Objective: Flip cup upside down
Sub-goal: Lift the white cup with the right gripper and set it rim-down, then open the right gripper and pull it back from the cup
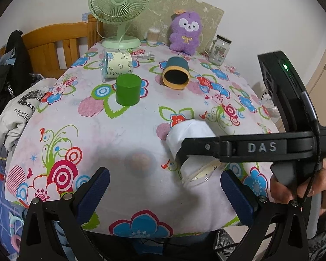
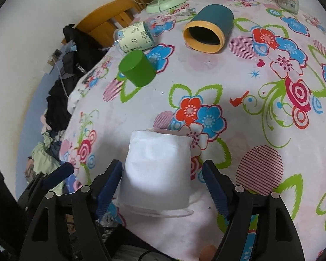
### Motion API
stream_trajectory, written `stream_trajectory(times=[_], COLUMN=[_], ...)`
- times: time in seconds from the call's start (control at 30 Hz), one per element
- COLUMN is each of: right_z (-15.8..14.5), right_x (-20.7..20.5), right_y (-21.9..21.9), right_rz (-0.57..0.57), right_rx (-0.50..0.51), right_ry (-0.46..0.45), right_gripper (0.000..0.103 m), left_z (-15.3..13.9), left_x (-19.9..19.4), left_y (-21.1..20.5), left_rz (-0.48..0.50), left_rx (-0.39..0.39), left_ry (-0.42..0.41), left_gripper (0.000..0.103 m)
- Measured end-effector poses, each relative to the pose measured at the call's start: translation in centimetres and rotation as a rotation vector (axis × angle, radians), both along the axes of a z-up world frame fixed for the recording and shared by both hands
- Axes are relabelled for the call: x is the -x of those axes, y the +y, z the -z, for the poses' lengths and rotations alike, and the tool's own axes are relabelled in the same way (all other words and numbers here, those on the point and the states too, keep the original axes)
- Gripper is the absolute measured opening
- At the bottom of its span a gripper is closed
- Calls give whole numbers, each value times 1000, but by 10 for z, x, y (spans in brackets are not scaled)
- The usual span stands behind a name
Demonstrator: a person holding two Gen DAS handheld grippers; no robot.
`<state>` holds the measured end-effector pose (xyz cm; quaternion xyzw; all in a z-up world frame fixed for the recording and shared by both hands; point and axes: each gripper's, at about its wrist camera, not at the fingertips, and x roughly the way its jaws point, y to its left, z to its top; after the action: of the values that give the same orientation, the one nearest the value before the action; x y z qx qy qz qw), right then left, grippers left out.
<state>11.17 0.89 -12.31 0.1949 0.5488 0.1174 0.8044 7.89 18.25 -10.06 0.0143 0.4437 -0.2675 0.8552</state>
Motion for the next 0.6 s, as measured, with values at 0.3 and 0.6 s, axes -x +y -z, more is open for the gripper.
stream_trajectory(times=[0.3, 0.6], right_z=[-16, -40], right_x=[13, 33], right_y=[-3, -14], right_rz=[-9, 20], right_rx=[-15, -5], right_ry=[-39, -120], right_gripper=[81, 82], left_z=[-7, -14], left_x=[0, 0], left_y=[-1, -6], left_rz=[0, 6], left_rx=[7, 7], left_ry=[-11, -22], left_gripper=[103, 103])
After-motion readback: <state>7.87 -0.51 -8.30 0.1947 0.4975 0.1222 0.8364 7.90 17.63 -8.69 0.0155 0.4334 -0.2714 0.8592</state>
